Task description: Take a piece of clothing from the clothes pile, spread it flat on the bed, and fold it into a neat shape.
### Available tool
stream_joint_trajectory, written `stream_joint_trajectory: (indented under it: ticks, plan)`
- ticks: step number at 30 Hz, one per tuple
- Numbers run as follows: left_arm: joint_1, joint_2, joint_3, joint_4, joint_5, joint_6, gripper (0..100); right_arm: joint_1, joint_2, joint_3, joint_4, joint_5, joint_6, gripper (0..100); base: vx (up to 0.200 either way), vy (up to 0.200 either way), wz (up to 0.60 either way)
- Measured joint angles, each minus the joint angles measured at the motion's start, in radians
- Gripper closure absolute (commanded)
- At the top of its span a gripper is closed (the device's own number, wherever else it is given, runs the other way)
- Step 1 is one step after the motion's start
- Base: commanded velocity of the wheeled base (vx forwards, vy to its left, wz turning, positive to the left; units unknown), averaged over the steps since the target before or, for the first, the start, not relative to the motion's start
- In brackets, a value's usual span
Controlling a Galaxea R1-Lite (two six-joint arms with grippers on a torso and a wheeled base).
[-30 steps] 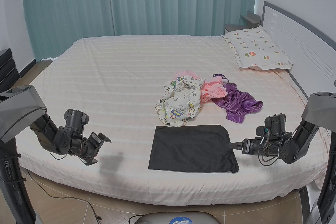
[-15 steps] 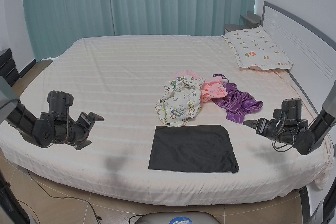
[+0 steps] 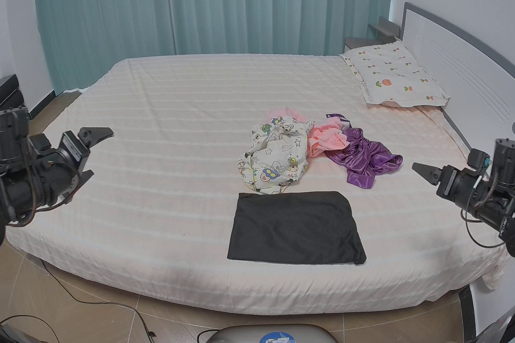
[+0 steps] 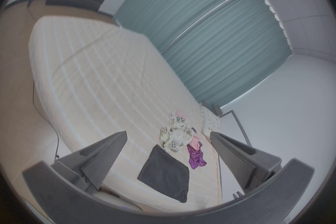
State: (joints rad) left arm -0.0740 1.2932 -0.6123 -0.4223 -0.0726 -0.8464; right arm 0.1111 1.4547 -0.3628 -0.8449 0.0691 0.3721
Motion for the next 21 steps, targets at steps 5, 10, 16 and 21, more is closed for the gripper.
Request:
stream_joint_trajectory:
  ticks: [5,10,16,21]
  plan:
    - [0.000,-0.214,0.092,0.002,0.056,0.123,0,-0.001,-0.211,0.120,0.014,-0.010,-0.091,0,0.000,0.000,0.00]
    - [0.001,-0.387,0.180,0.004,0.103,0.217,0,-0.006,-0.396,0.205,0.076,-0.015,-0.147,0,0.000,0.000,0.00]
    - [0.001,-0.563,0.267,0.008,0.158,0.334,0,-0.011,-0.626,0.250,0.275,-0.017,-0.174,0,0.000,0.000,0.00]
    - [0.001,-0.694,0.314,0.044,0.196,0.436,0,-0.014,-0.845,0.258,0.533,-0.017,-0.210,0,0.000,0.000,0.00]
